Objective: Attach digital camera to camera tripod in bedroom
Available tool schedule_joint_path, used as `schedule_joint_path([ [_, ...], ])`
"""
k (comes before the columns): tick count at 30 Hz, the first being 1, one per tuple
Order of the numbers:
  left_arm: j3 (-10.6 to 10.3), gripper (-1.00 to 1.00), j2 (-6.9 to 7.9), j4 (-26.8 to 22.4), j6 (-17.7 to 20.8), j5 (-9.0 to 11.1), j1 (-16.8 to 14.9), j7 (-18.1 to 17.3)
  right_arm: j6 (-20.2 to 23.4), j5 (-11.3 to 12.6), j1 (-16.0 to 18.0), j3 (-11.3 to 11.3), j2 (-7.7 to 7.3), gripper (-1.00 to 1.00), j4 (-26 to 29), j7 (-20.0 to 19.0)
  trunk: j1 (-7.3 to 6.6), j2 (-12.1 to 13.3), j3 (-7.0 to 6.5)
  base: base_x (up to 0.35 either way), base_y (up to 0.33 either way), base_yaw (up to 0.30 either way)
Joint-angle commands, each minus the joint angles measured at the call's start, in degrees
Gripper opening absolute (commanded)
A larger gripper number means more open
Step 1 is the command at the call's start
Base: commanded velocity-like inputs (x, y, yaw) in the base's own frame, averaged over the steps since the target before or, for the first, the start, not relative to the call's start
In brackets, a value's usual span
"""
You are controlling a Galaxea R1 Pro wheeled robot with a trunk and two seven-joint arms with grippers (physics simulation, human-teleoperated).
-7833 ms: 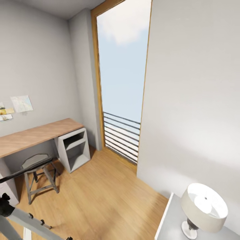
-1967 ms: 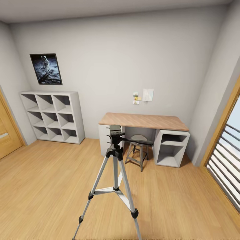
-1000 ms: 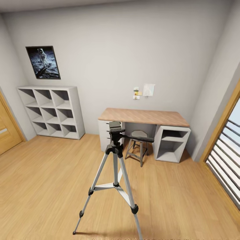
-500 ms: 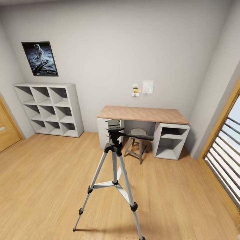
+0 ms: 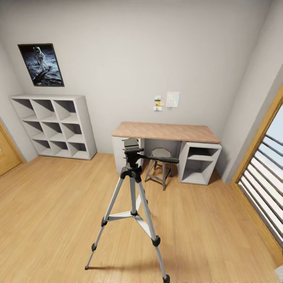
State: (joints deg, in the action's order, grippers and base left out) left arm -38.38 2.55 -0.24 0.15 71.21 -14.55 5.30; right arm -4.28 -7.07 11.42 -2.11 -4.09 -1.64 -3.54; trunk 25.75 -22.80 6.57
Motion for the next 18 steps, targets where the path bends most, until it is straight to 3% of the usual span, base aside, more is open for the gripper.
schedule_joint_path([
  [1,-0.52,-1.0,0.0,-0.02,0.02,0.33,-0.04,0.06,-0.34,-0.34,0.09,-0.17,-0.02,1.0,-0.18,-0.07,0.03,-0.12,0.21,0.0,0.0,-0.063],
  [18,-0.55,-1.0,0.0,-0.02,0.02,0.33,-0.04,0.06,-0.42,-0.4,0.09,-0.24,-0.04,1.0,-0.12,-0.07,0.03,-0.12,1.77,0.0,0.0,-0.017],
])
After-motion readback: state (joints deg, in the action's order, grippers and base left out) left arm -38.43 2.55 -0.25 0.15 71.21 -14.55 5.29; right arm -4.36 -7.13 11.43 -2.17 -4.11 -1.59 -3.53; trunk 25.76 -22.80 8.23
